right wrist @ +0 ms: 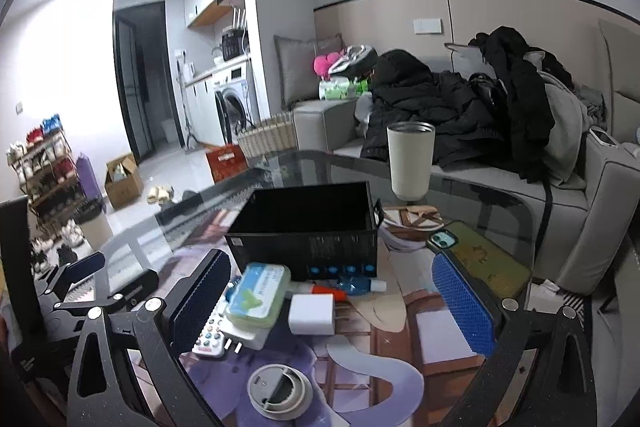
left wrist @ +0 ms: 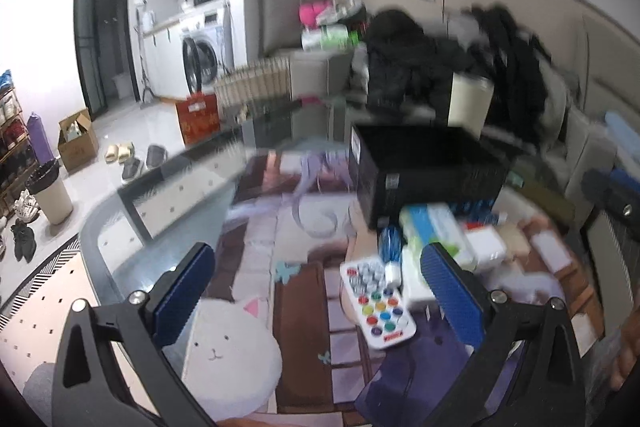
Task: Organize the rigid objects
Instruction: 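Lower the right gripper onto the grey round lid and close it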
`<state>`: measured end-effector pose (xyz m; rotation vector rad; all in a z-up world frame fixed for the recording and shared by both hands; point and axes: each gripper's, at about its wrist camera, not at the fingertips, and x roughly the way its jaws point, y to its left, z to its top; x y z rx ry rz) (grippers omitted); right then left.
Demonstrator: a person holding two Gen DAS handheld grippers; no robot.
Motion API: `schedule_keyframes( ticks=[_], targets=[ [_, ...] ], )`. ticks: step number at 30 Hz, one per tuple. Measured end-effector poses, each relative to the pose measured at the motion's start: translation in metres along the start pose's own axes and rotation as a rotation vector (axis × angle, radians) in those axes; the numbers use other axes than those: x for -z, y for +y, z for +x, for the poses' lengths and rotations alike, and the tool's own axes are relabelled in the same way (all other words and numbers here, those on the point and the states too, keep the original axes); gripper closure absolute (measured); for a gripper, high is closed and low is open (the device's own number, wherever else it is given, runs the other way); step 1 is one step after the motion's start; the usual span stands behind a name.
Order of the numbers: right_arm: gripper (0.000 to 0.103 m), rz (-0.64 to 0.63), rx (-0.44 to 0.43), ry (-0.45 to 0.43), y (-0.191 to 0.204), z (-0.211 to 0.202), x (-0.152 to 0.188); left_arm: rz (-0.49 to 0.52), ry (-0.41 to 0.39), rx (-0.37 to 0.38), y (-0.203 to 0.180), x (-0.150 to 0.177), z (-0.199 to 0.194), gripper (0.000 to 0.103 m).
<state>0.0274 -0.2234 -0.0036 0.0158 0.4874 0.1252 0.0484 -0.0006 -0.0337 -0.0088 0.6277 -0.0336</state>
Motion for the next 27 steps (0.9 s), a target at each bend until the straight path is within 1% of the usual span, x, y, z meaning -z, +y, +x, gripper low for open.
schedule_keyframes(
  ticks=[4, 7, 10, 12, 14, 16, 23, 25, 26, 27],
  targets=[
    [0.000, -0.019, -0.005, 0.080, 0.000, 0.015, 0.006, -0.009, 0.144, 0.037, -0.003, 0.008, 0.026, 0.000],
    [0.000, -0.019, -0.010, 0.154, -0.001, 0.029, 0.012, -0.032, 0.204, 0.036, -0.002, 0.012, 0.038, 0.000],
    [0.000, -0.028, -0.020, 0.236, -0.001, 0.043, 0.021, -0.026, 0.256, 0.032, -0.005, 0.016, 0.048, 0.000],
    [0.000, -0.035, -0.018, 0.276, 0.000, 0.050, 0.026, -0.015, 0.286, 0.040, -0.009, 0.019, 0.053, 0.000],
    [0.000, -0.031, -0.008, 0.297, -0.002, 0.054, 0.030, 0.000, 0.318, 0.057, -0.013, 0.021, 0.056, 0.000],
    [0.000, -0.035, -0.010, 0.311, -0.002, 0.057, 0.033, 0.008, 0.335, 0.063, -0.016, 0.022, 0.059, 0.000],
    [0.000, -0.039, -0.022, 0.327, -0.002, 0.057, 0.035, 0.027, 0.377, 0.037, -0.021, 0.023, 0.071, 0.000],
    [0.000, -0.044, -0.023, 0.331, -0.002, 0.058, 0.035, 0.026, 0.375, 0.040, -0.022, 0.022, 0.071, 0.001],
    [0.000, -0.046, -0.023, 0.332, -0.002, 0.058, 0.036, 0.032, 0.374, 0.042, -0.022, 0.022, 0.071, 0.006],
    [0.000, -0.048, -0.024, 0.335, -0.002, 0.059, 0.036, 0.041, 0.376, 0.061, -0.023, 0.021, 0.072, 0.010]
  ],
)
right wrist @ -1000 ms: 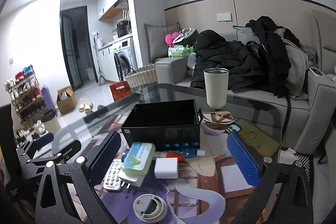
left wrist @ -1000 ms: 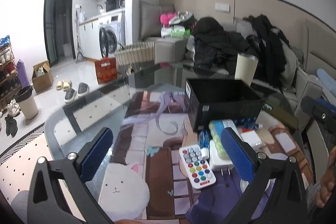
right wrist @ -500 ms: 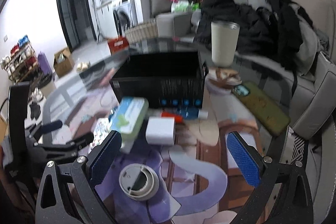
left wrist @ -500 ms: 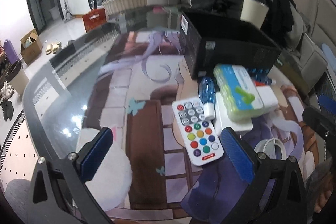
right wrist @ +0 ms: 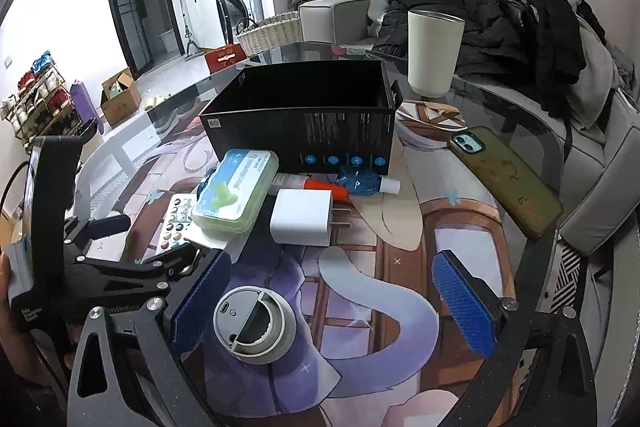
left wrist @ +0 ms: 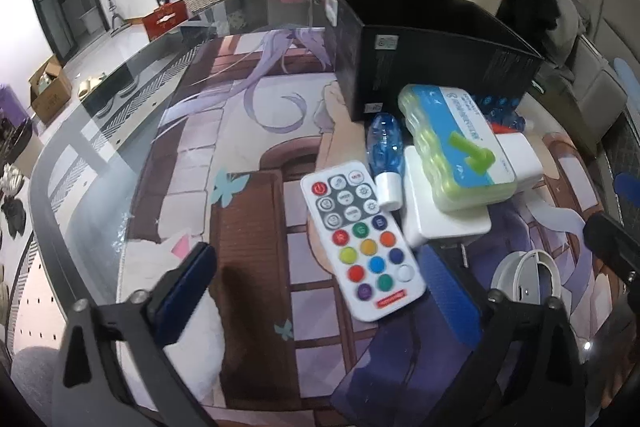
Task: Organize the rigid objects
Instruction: 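Lower the right gripper onto the grey round lid and close it, then grasp the white remote with the left gripper while the right gripper lifts the grey lid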
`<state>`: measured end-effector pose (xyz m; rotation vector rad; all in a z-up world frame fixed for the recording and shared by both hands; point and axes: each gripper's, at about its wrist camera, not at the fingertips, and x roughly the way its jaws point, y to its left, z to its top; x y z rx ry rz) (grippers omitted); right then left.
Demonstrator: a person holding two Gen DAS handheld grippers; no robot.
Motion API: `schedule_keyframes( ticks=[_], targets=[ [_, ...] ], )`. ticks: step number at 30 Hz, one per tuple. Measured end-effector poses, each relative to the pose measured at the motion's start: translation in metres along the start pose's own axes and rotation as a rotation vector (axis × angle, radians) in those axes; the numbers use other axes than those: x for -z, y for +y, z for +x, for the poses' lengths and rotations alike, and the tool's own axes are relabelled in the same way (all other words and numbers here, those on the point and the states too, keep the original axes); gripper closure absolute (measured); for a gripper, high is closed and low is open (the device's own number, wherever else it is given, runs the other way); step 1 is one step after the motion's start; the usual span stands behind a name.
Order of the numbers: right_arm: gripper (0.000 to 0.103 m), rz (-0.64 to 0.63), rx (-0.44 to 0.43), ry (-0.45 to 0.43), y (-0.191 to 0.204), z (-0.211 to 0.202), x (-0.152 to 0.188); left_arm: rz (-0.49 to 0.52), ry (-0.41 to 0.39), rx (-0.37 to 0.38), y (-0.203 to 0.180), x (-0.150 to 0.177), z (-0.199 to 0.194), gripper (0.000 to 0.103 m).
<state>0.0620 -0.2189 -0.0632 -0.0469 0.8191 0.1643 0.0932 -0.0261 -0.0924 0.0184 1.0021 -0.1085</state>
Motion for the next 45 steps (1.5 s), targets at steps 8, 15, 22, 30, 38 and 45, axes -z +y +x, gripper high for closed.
schedule_keyframes(
  ticks=[8, 15, 22, 30, 38, 45],
  targets=[
    [0.017, -0.028, -0.051, 0.080, 0.010, 0.014, 0.007, 0.037, -0.010, 0.089, 0.003, 0.006, -0.015, 0.063],
    [0.034, -0.042, -0.110, 0.159, 0.020, 0.029, 0.017, 0.016, -0.001, 0.101, 0.020, 0.014, -0.020, 0.065],
    [0.034, -0.045, -0.129, 0.162, 0.027, 0.028, 0.018, -0.005, 0.011, 0.121, 0.026, 0.015, -0.019, 0.065],
    [0.033, -0.067, -0.181, 0.153, 0.036, 0.022, 0.022, -0.002, 0.011, 0.117, 0.026, 0.014, -0.018, 0.064],
    [0.041, -0.160, -0.151, 0.187, 0.054, 0.034, 0.032, -0.008, 0.013, 0.079, 0.021, 0.012, -0.015, 0.042],
    [0.049, -0.144, -0.159, 0.173, 0.043, 0.031, 0.032, 0.034, 0.000, 0.010, 0.015, 0.009, -0.011, 0.065]
  ],
)
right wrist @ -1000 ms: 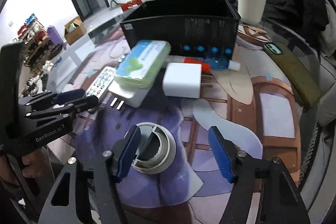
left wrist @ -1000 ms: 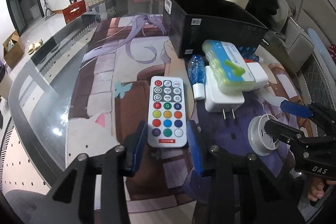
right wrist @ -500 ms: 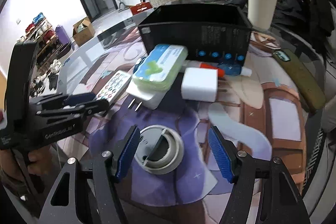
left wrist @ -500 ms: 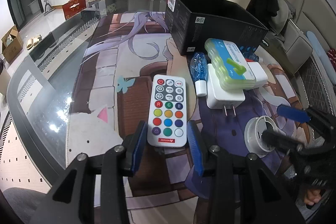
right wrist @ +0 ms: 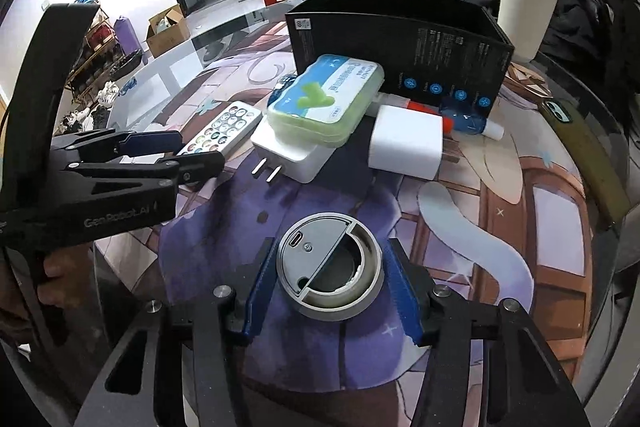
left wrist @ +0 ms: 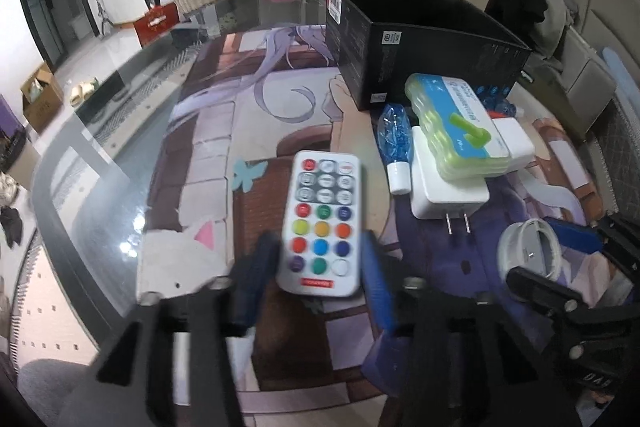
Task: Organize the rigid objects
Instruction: 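Grasp the white remote with the left gripper while the right gripper lifts the grey lid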
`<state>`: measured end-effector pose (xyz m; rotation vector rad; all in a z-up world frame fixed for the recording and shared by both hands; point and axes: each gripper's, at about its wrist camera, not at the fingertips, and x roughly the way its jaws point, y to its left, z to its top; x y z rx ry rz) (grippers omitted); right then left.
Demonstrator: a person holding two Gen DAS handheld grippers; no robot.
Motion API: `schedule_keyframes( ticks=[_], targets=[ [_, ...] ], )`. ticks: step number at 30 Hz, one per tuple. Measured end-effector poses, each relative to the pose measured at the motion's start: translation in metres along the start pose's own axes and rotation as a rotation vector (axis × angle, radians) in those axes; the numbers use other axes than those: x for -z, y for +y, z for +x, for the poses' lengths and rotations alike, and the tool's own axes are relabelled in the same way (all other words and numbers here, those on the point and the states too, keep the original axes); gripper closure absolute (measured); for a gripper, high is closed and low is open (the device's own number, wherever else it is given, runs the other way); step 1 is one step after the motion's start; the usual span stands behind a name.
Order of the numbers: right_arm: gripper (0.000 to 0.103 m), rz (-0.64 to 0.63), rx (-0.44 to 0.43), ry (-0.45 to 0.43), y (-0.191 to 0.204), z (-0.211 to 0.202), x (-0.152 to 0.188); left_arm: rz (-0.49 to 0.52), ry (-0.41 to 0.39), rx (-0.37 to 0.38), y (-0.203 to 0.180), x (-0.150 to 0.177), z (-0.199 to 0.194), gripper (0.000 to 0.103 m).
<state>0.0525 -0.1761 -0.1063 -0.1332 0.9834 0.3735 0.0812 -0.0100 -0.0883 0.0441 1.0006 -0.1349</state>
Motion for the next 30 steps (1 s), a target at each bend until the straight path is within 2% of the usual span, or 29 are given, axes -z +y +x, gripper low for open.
schedule_keyframes(
  ticks=[1, 6, 7, 8, 10, 13, 15, 16, 20, 23, 27, 30],
  targets=[
    [0.053, 0.004, -0.003, -0.010, -0.002, -0.002, 0.000, 0.003, -0.002, 0.000, 0.000, 0.000, 0.000, 0.065],
    [0.053, 0.038, -0.013, -0.004, -0.009, -0.005, -0.001, 0.009, -0.017, -0.004, 0.001, 0.002, 0.000, 0.062],
    [0.053, 0.035, -0.011, -0.005, -0.008, -0.005, -0.002, 0.008, -0.019, -0.008, 0.001, 0.002, 0.000, 0.059],
    [0.053, 0.032, -0.011, -0.007, -0.008, -0.006, -0.002, 0.007, -0.020, -0.020, 0.001, 0.002, 0.001, 0.051],
    [0.053, 0.025, -0.010, -0.009, -0.005, -0.006, -0.003, -0.028, -0.017, -0.032, 0.006, 0.002, 0.002, 0.044],
    [0.053, 0.028, -0.009, -0.010, -0.005, -0.007, -0.004, -0.004, -0.008, -0.016, 0.008, 0.000, 0.003, 0.044],
    [0.053, 0.026, -0.004, -0.017, -0.005, -0.008, -0.004, -0.001, -0.008, -0.009, 0.007, 0.000, 0.002, 0.052],
    [0.053, 0.031, -0.001, -0.022, -0.004, -0.008, -0.003, 0.012, -0.011, 0.000, 0.005, 0.000, 0.001, 0.065],
    [0.053, 0.036, 0.005, -0.033, -0.007, -0.011, -0.003, 0.006, -0.004, 0.012, 0.005, 0.000, -0.001, 0.065],
    [0.053, 0.041, 0.006, -0.052, -0.009, -0.015, -0.003, 0.006, -0.033, 0.022, 0.004, 0.000, -0.007, 0.065],
    [0.053, 0.043, 0.008, -0.102, -0.009, -0.025, -0.005, 0.036, -0.139, -0.013, -0.002, 0.000, -0.029, 0.065],
    [0.053, 0.051, -0.003, -0.184, -0.010, -0.040, -0.006, 0.048, -0.231, -0.029, -0.003, 0.000, -0.047, 0.065]
  ],
)
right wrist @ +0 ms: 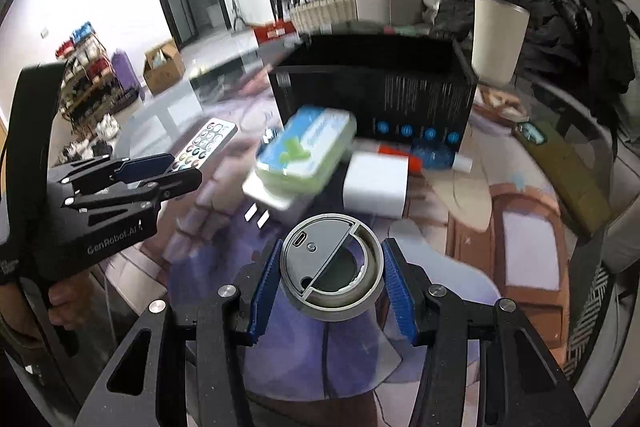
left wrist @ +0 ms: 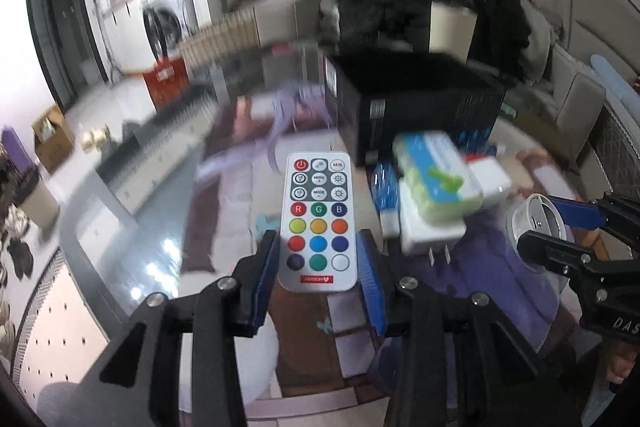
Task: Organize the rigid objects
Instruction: 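Grasp the white remote with the left gripper while the right gripper lifts the grey lid, then drop the grey lid into the black box with the right gripper while the left drops the remote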
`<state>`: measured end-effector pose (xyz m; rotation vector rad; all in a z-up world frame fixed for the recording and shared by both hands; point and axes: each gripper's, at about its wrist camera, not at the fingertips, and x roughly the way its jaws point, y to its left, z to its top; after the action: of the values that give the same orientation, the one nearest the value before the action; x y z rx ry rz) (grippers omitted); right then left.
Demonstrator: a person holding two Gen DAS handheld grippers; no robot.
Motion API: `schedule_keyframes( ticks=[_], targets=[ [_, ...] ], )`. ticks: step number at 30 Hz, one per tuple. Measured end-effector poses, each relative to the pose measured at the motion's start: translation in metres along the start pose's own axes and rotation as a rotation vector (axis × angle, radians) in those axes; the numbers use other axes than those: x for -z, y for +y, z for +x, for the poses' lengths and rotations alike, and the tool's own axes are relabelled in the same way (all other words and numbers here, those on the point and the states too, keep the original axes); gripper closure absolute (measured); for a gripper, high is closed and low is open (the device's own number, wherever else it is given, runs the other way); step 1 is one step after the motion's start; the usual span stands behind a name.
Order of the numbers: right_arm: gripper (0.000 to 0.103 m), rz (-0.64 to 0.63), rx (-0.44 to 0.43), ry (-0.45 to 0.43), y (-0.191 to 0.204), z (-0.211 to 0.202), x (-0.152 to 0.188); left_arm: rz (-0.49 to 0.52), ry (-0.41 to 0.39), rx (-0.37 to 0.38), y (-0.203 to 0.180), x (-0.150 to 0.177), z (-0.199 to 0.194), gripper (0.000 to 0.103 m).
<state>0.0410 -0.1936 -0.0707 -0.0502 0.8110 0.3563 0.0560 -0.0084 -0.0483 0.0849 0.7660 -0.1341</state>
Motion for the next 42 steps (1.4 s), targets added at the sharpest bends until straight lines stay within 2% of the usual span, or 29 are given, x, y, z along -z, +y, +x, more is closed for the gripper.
schedule_keyframes(
  ticks=[3, 7, 10, 12, 15, 19, 24, 29, 33, 36, 39, 42],
  targets=[
    [0.053, -0.003, 0.006, -0.112, 0.002, -0.020, -0.005, 0.001, -0.135, 0.028, 0.000, -0.006, -0.027, 0.065],
    [0.053, -0.027, 0.047, -0.337, 0.009, -0.060, -0.009, 0.042, -0.304, 0.004, -0.006, -0.010, -0.060, 0.065],
    [0.053, -0.066, 0.086, -0.479, 0.015, -0.087, -0.010, 0.053, -0.391, 0.017, -0.005, -0.015, -0.077, 0.065],
    [0.053, -0.085, 0.105, -0.537, 0.019, -0.097, -0.015, 0.056, -0.427, 0.031, -0.004, -0.021, -0.084, 0.065],
    [0.053, -0.088, 0.134, -0.582, 0.019, -0.104, -0.025, 0.067, -0.443, 0.067, -0.003, -0.038, -0.085, 0.065],
    [0.053, -0.067, 0.134, -0.591, 0.011, -0.102, -0.056, 0.040, -0.444, 0.102, 0.002, -0.065, -0.079, 0.065],
    [0.053, -0.033, 0.139, -0.581, -0.005, -0.089, -0.102, 0.060, -0.500, 0.097, 0.001, -0.101, -0.068, 0.065],
    [0.053, 0.033, 0.140, -0.525, -0.026, -0.063, -0.153, 0.050, -0.417, 0.141, 0.001, -0.136, -0.035, 0.065],
    [0.053, 0.074, 0.129, -0.433, -0.039, -0.031, -0.181, 0.015, -0.283, 0.157, -0.002, -0.153, 0.005, 0.065],
    [0.053, 0.108, 0.127, -0.336, -0.054, -0.001, -0.194, 0.008, -0.149, 0.178, -0.009, -0.159, 0.038, 0.065],
    [0.053, 0.149, 0.108, -0.212, -0.071, 0.032, -0.199, -0.012, -0.063, 0.201, -0.017, -0.162, 0.059, 0.065],
    [0.053, 0.213, 0.044, -0.078, -0.088, 0.063, -0.194, -0.001, 0.024, 0.228, -0.026, -0.161, 0.076, 0.065]
  ],
)
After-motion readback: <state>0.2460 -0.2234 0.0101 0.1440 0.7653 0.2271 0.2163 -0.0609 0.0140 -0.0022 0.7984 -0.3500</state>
